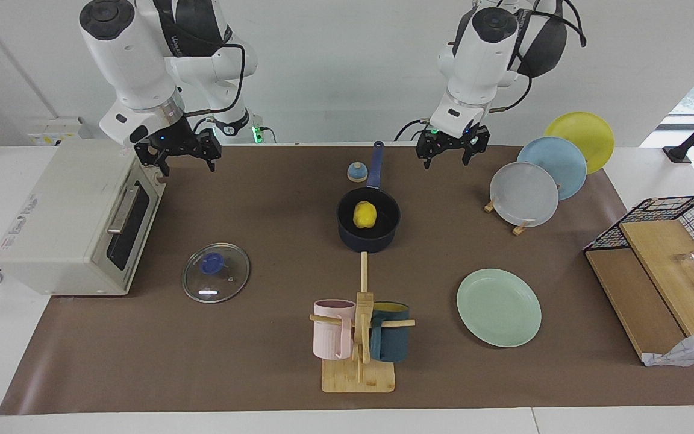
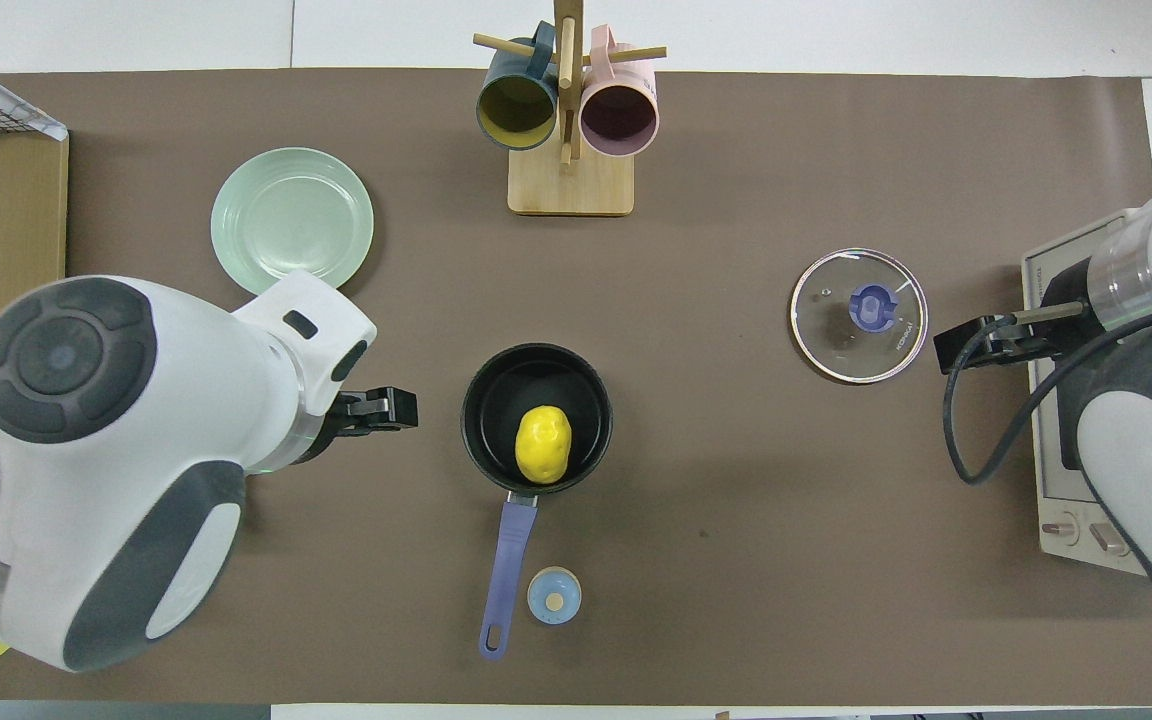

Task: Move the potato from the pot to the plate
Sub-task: 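Lower the left gripper into the pot over the yellow potato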

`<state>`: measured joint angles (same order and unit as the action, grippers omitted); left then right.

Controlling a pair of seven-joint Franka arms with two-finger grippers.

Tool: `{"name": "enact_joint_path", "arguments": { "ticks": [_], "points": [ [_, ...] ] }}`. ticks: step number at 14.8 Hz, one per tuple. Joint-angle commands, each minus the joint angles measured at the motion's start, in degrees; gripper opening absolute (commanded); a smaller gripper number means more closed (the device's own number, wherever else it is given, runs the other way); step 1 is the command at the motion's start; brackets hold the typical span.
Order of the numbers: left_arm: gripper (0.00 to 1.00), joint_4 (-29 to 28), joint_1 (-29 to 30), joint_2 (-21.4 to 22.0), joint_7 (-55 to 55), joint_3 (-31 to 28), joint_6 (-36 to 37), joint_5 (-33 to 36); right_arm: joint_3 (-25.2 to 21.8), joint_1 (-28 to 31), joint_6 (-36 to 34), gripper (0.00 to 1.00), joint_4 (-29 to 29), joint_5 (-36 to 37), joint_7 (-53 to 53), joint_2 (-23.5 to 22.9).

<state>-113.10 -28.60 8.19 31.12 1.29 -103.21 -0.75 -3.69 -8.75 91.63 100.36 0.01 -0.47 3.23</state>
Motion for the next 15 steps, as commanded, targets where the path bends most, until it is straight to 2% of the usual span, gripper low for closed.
{"name": "enact_joint_path", "arguments": {
  "ticks": [1, 3, 6, 8, 10, 15],
  "points": [
    [1.00, -2.7, -3.4, -0.3, 4.6, -0.9, -5.0, -0.4, 1.3, 3.1, -0.3, 1.00, 0.6, -1.5, -0.9, -0.1],
    [1.00, -2.8, -5.6, -2.1, 8.4, -0.9, -7.7, -1.0, 5.2, 6.9, -0.5, 1.00, 0.6, -0.8, -1.0, -0.1],
    [1.00, -2.7, -9.6, -8.2, 13.4, -0.9, -15.1, -1.4, 5.3, 7.5, -2.0, 1.00, 0.2, -0.3, -1.1, -0.8],
    [1.00, -2.7, -11.0, -12.0, 14.3, -0.9, -18.6, -1.4, 5.7, 7.6, -5.1, 1.00, -3.4, 2.3, -1.0, -3.2],
    [1.00, -3.2, -11.6, -14.7, 14.0, -0.9, -21.8, -1.4, 5.2, 7.5, -5.1, 1.00, -4.1, 2.4, -0.8, -3.5],
    [1.00, -7.2, -12.7, -15.4, 11.6, -0.7, -26.8, -1.5, 5.2, 7.6, -5.4, 1.00, -1.5, 2.3, -1.3, -1.2]
  ]
}}
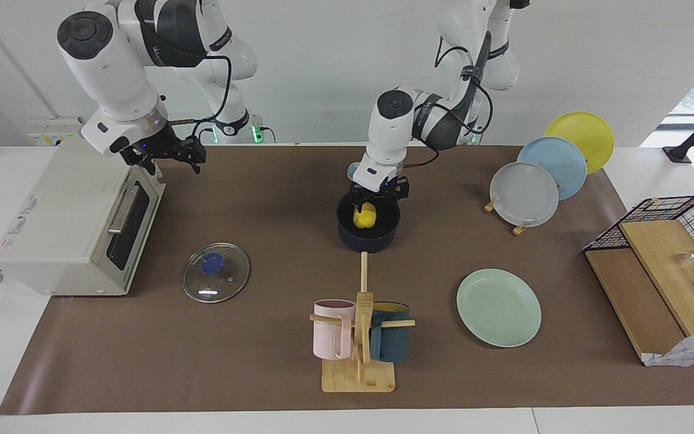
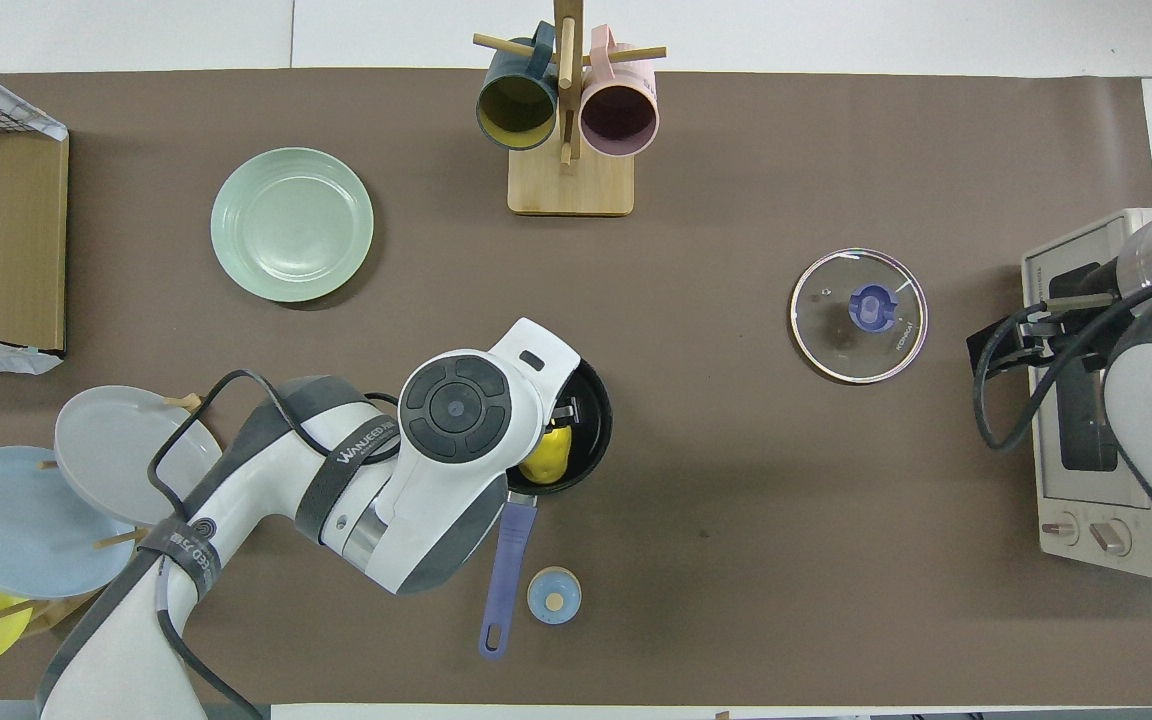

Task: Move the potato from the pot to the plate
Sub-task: 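Lower the left gripper into the pot over the yellow potato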

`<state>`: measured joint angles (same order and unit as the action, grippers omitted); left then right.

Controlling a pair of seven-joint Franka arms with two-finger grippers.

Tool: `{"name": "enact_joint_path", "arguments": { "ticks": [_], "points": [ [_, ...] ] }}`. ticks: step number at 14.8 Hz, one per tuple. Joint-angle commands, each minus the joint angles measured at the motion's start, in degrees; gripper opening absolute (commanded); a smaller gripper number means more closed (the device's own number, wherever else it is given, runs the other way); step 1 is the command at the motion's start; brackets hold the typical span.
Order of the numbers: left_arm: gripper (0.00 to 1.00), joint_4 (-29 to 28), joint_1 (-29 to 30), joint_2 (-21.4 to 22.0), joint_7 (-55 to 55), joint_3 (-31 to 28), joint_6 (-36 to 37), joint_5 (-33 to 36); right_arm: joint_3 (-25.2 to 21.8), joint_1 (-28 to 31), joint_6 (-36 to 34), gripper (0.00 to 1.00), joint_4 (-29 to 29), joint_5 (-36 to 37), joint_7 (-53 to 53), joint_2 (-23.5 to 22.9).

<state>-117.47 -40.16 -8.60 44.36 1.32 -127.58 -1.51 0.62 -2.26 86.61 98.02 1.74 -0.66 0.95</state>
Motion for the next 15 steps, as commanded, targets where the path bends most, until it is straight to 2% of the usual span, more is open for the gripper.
{"name": "enact_joint_path", "arguments": {
  "ticks": [1, 4, 6, 11, 15],
  "points": [
    [1.00, -3.0, -1.9, 1.3, -1.6, -0.7, -3.0, -0.9, 0.9, 1.3, 0.2, 1.00, 0.9, 0.5, -0.9, 1.0],
    [1.00, -3.6, -2.7, 1.2, -2.3, -0.6, -4.4, -3.0, 0.9, 1.4, 1.4, 1.00, 0.8, 0.5, -0.8, 1.0],
    [1.00, -4.1, -2.7, 0.6, -6.1, -0.6, -6.0, -7.0, 0.9, 1.4, 1.5, 1.00, 0.7, 0.5, -0.8, 0.9],
    [1.00, -5.1, -3.3, 0.4, -8.9, -0.7, -5.9, -7.5, 0.7, 2.2, 1.7, 1.00, 0.6, 0.5, -1.2, 0.8],
    [1.00, -5.6, -4.7, -1.9, -8.3, -0.7, -8.9, -7.5, 0.6, 2.5, 1.8, 1.00, 0.4, -0.9, -1.4, 1.0]
  ]
}}
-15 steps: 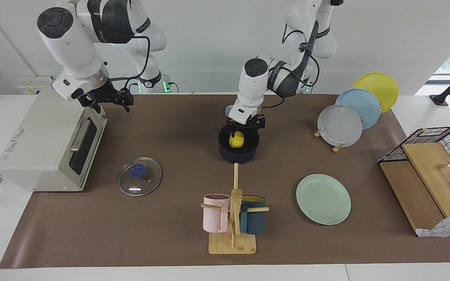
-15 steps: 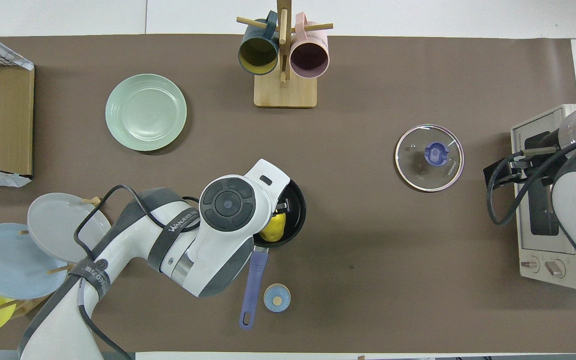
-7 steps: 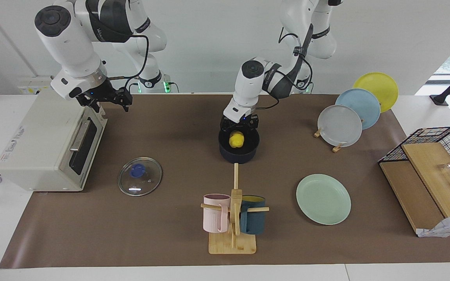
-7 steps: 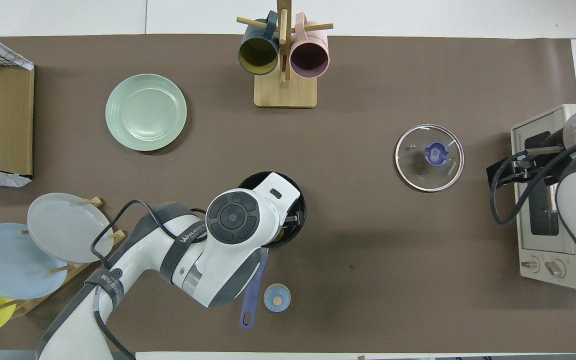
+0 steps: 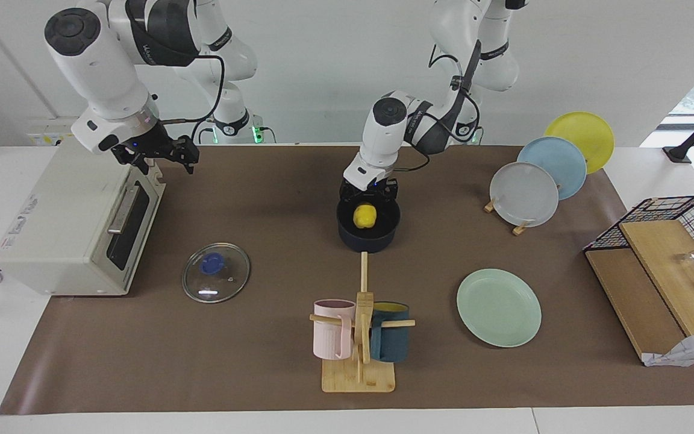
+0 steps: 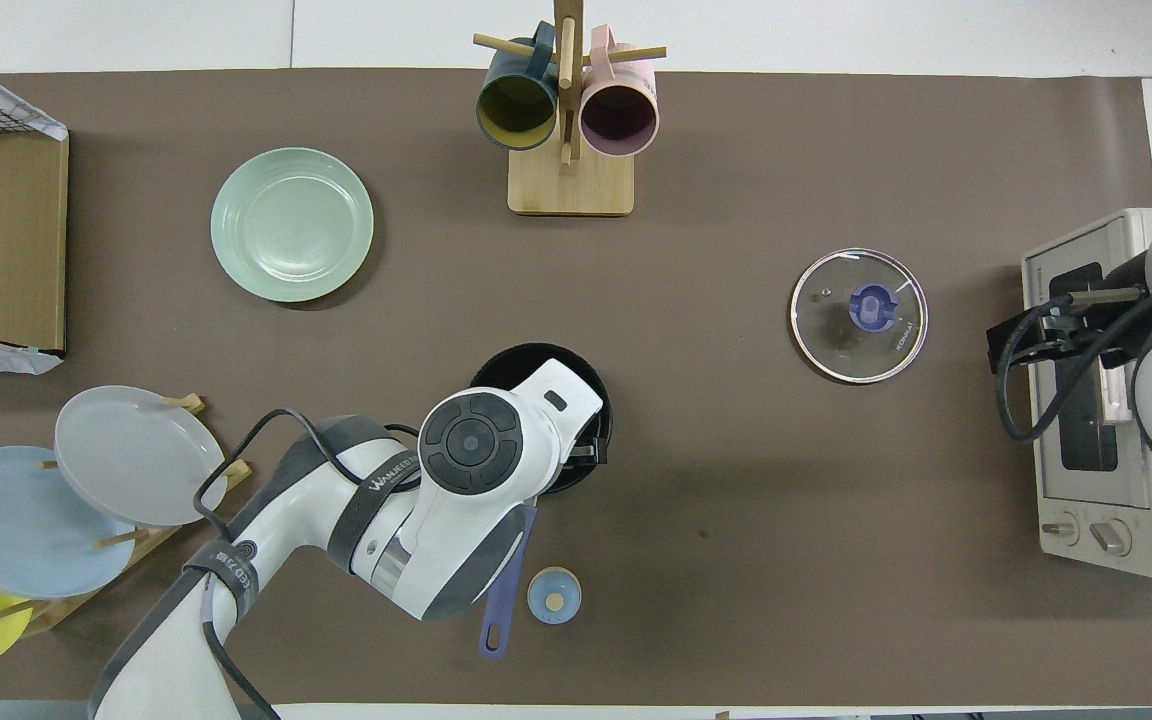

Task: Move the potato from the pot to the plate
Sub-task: 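Close the left gripper on the yellow potato inside the pot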

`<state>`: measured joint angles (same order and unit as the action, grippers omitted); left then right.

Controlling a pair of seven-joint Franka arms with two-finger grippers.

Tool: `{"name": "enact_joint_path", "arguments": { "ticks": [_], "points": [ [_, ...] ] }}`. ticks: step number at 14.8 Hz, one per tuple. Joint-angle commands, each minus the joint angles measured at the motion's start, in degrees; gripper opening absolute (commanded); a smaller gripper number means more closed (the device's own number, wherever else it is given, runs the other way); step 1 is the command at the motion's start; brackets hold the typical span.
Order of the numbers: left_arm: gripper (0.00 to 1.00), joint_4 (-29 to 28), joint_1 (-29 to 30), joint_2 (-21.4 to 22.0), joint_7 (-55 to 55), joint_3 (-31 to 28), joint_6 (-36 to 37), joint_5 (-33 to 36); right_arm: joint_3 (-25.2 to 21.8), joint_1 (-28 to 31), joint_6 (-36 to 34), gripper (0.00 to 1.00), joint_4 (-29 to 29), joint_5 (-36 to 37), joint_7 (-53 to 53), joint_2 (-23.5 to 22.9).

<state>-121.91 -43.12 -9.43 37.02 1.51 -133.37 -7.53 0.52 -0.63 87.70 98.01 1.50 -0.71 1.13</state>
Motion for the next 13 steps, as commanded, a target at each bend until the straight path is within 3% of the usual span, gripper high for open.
{"name": "enact_joint_path", "arguments": {
  "ticks": [1, 13],
  "points": [
    [1.00, -1.2, -1.7, -1.6, -1.0, -0.9, -3.6, -1.4, 0.6, 0.9, 0.6, 1.00, 0.3, -0.6, -1.4, 0.9],
    [0.99, -1.1, 1.0, -2.1, -2.9, -1.2, -4.1, -1.4, 0.7, 2.8, 0.7, 1.00, -0.3, -0.6, -0.9, 2.4]
  ]
}}
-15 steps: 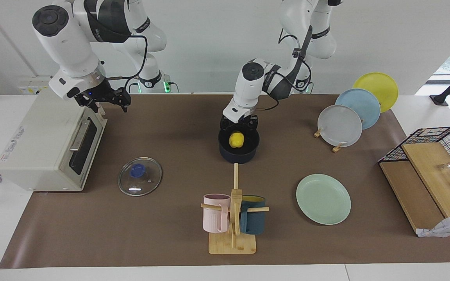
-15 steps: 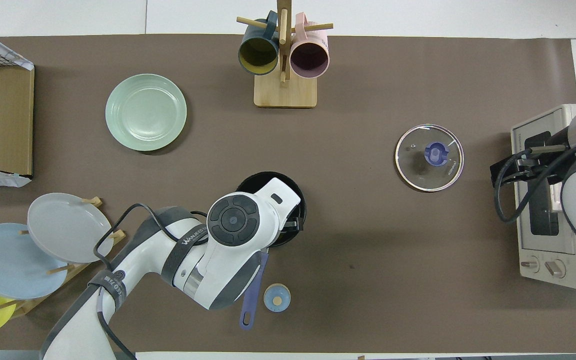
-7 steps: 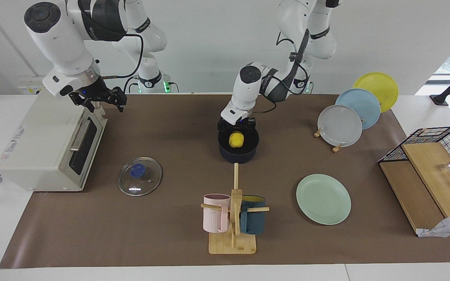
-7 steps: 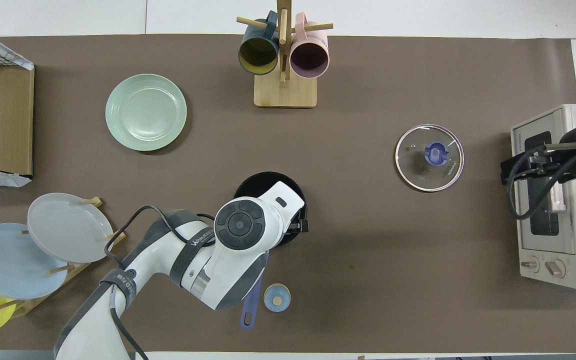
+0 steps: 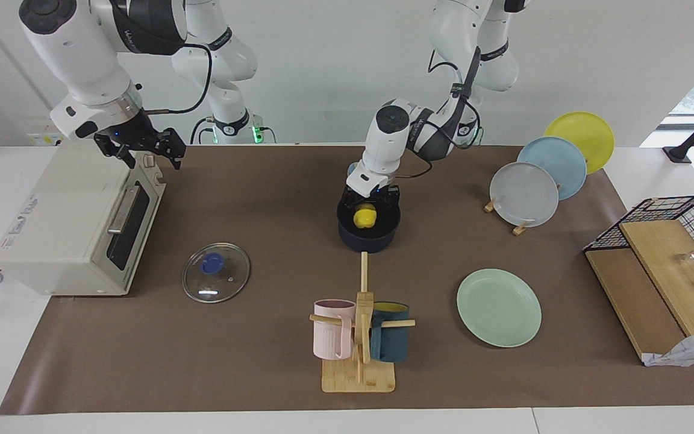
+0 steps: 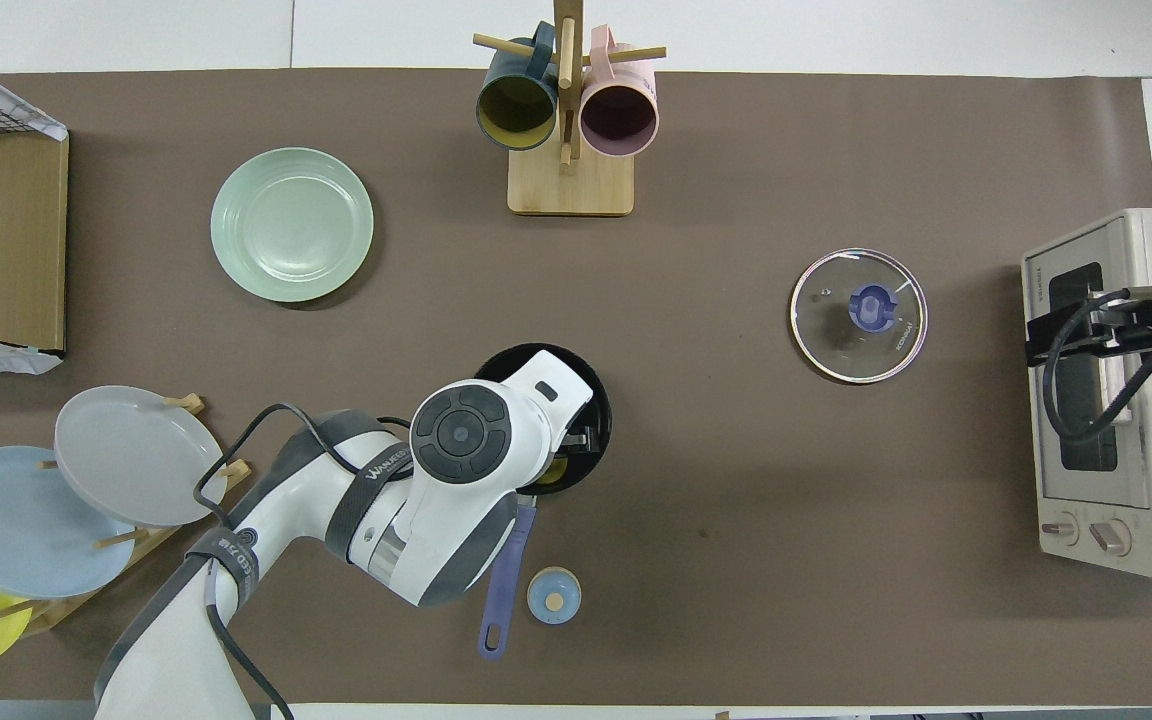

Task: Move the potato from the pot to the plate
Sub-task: 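Close the left gripper on the yellow potato inside the pot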

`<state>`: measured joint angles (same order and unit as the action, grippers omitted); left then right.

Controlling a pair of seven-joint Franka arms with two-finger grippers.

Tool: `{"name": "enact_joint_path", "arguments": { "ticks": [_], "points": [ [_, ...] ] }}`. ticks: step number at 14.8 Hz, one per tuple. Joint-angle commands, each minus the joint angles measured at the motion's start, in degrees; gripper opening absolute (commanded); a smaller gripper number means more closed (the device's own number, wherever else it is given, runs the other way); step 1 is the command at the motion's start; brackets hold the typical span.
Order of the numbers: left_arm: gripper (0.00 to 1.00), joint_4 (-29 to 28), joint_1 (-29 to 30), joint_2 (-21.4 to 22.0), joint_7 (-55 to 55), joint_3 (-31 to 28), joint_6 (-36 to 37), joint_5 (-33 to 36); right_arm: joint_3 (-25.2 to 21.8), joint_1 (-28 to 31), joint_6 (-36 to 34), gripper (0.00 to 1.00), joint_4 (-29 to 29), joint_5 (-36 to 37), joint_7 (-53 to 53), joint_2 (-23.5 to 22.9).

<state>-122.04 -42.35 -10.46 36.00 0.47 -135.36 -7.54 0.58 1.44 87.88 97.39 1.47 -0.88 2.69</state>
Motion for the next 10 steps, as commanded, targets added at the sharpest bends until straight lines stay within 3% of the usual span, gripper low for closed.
{"name": "enact_joint_path", "arguments": {
  "ticks": [1, 3, 4, 7, 10],
  "points": [
    [0.99, -1.1, 0.2, -1.1, -1.8, -0.1, -2.1, -1.4, 0.7, 0.8, 0.5, 1.00, 0.3, -0.6, -0.5, 0.8],
    [0.99, -1.2, 0.0, -1.1, -1.6, -0.1, -2.2, -1.4, 0.7, 0.8, 0.4, 1.00, 0.4, -0.6, -0.4, 0.9],
    [0.92, -1.1, -0.2, -1.1, -1.3, -0.1, -2.2, -1.4, 0.7, 0.8, 0.4, 1.00, 0.4, -0.6, -0.5, 0.9],
    [0.45, -1.1, 0.2, -1.1, -1.0, -0.1, -2.2, -1.5, 0.7, 0.8, 0.4, 1.00, 0.4, -0.6, -0.4, 0.9],
    [0.17, -1.1, 0.3, -1.1, -1.0, -0.1, -2.0, -1.4, 0.7, 0.8, 0.4, 1.00, 0.4, -0.6, -0.4, 0.9]
  ]
}}
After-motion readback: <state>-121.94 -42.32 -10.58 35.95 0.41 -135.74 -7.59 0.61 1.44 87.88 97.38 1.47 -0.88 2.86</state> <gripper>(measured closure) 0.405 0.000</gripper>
